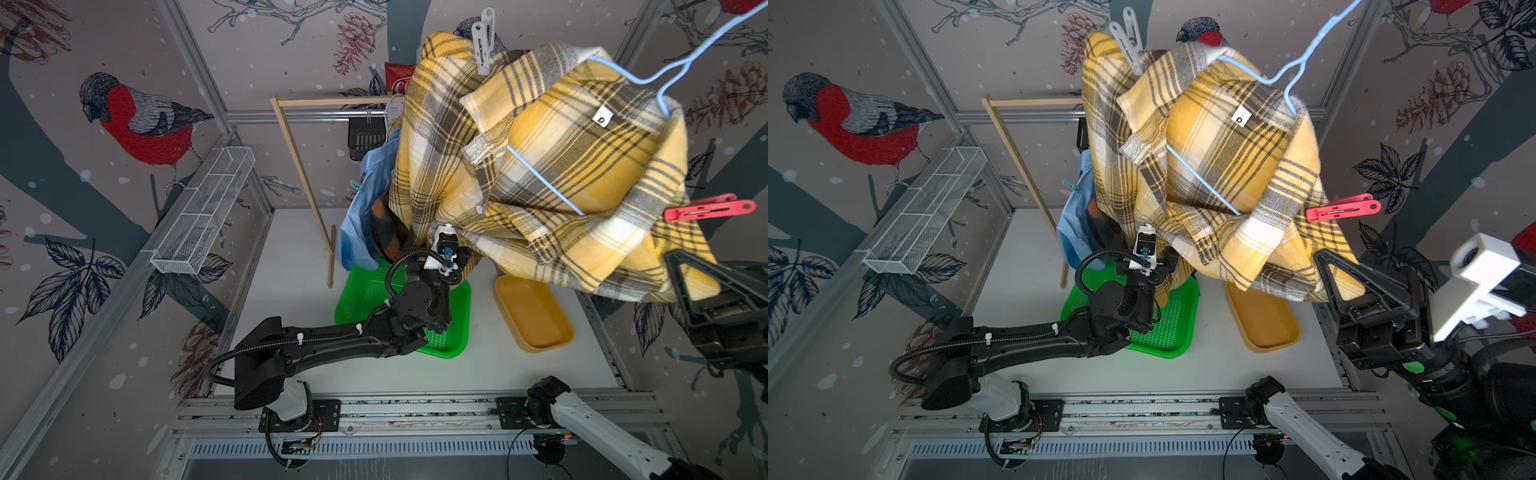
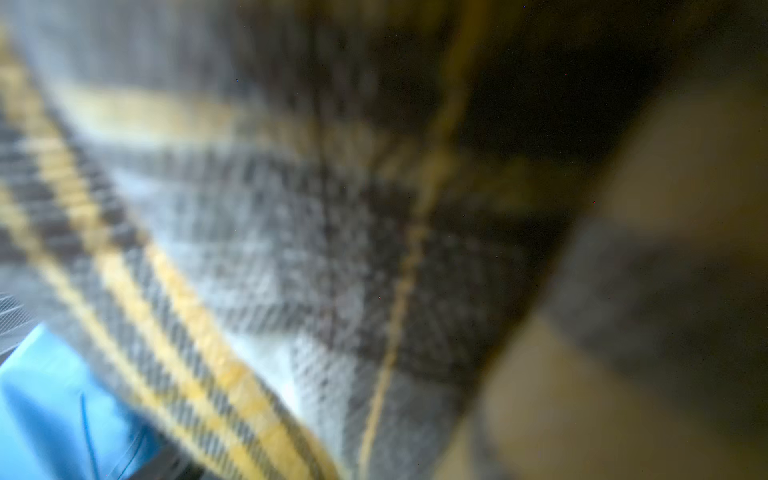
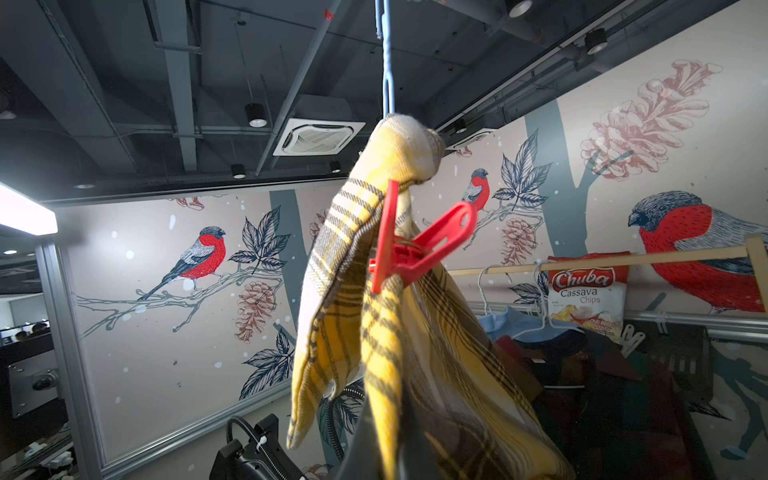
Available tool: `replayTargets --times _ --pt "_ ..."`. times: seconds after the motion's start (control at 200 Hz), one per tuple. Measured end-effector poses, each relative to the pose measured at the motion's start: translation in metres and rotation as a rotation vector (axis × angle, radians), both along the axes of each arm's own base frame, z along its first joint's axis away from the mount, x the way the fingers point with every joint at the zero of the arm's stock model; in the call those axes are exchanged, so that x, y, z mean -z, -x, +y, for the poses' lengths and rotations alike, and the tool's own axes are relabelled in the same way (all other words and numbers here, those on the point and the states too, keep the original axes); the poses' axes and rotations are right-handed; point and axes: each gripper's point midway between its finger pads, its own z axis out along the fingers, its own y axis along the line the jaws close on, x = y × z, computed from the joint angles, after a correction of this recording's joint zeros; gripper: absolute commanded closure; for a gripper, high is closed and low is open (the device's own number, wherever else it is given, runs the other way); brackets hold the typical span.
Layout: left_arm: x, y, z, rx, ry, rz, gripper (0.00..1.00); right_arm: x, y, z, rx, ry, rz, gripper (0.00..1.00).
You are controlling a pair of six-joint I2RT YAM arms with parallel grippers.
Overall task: Remove the clothespins securing long-sleeve shirts to the hanger
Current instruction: Pick up the hanger from the clothesline, then place the long-sleeve shirt at the bin.
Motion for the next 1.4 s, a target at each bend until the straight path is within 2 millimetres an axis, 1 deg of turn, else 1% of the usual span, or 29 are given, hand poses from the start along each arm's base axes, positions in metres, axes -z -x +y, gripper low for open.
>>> replayTargets --times 0.14,0.205,0.3,0.416,0.546,0.631,0.736,0.846,0.996,1.207,1.277,1.402 --pt "0.032 0.009 0.013 -0.009 -0.017 0.069 0.05 0.022 -0.016 0.014 -0.027 0.029 0.065 1.00" --pt "0.048 0.011 0.018 -0.009 -0.021 0.100 0.05 0.036 -0.026 0.022 -0.041 0.043 0.106 1.00" --pt "0.077 0.012 0.028 -0.025 -0.030 0.151 0.05 0.058 -0.043 0.034 -0.067 0.061 0.161 1.00" --pt "0.114 0.009 0.040 -0.059 -0.044 0.214 0.05 0.094 -0.068 0.048 -0.089 0.082 0.240 1.00" --pt "0.154 0.003 0.058 -0.104 -0.030 0.289 0.05 0.138 -0.092 0.057 -0.096 0.087 0.323 1.00" --pt "0.182 0.002 0.071 -0.138 -0.031 0.333 0.04 0.167 -0.104 0.063 -0.107 0.101 0.366 1.00" --pt "0.216 0.003 0.078 -0.161 -0.049 0.383 0.04 0.203 -0.118 0.070 -0.117 0.119 0.425 1.00" --pt "0.245 0.006 0.084 -0.168 -0.059 0.430 0.04 0.233 -0.126 0.079 -0.137 0.145 0.474 1.00" --pt "0.272 0.010 0.087 -0.155 -0.061 0.480 0.05 0.269 -0.129 0.100 -0.176 0.199 0.512 1.00" --pt "0.301 0.015 0.085 -0.121 -0.077 0.547 0.04 0.326 -0.122 0.145 -0.196 0.338 0.547 1.00" --pt "0.307 0.016 0.084 -0.107 -0.076 0.562 0.05 0.343 -0.127 0.150 -0.159 0.371 0.559 1.00" --pt "0.315 0.019 0.081 -0.077 -0.068 0.586 0.04 0.361 -0.145 0.150 -0.068 0.385 0.559 1.00"
